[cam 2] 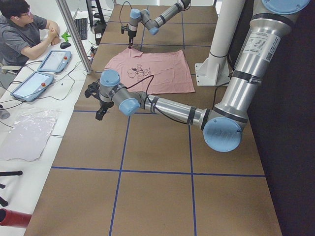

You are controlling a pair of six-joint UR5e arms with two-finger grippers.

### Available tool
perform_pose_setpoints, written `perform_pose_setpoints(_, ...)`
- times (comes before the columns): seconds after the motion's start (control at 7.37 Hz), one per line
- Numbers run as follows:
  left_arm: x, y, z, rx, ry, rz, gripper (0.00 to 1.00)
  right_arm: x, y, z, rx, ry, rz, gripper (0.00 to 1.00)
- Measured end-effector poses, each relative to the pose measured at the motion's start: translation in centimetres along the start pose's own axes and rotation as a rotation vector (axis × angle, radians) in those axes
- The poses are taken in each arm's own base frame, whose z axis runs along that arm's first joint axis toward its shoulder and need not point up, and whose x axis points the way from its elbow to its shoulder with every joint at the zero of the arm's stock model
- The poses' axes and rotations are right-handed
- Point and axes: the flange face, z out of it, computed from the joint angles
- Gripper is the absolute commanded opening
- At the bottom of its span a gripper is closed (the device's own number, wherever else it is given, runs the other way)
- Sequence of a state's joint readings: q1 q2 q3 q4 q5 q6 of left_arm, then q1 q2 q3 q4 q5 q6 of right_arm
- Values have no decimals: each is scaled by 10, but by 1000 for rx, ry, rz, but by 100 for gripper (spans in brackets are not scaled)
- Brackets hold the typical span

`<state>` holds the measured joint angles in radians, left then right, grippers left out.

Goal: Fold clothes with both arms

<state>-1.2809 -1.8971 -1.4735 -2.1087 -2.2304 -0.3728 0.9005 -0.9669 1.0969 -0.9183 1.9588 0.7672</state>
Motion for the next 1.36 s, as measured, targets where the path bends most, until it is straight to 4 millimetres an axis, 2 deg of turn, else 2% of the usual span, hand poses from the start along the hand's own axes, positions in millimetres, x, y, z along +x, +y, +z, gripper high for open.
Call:
perform_pose_setpoints(0.27,-1,1,0,0,0,-1,100,-9,-5,-6,10,-14,-12,0)
perform_pose_setpoints(0.81,-1,1,-1,0,-1,-3,100,-71,-18,-59,49,-151,-48,0)
perform_pose_setpoints(1.09,-3,2,-1,0,-2,-7,100,-141,-16,-67,64,-192,-7,0)
perform_pose_setpoints(1.36,-3,3,-2,1,-3,-7,100,-212,-37,-62,91,-132,38,0)
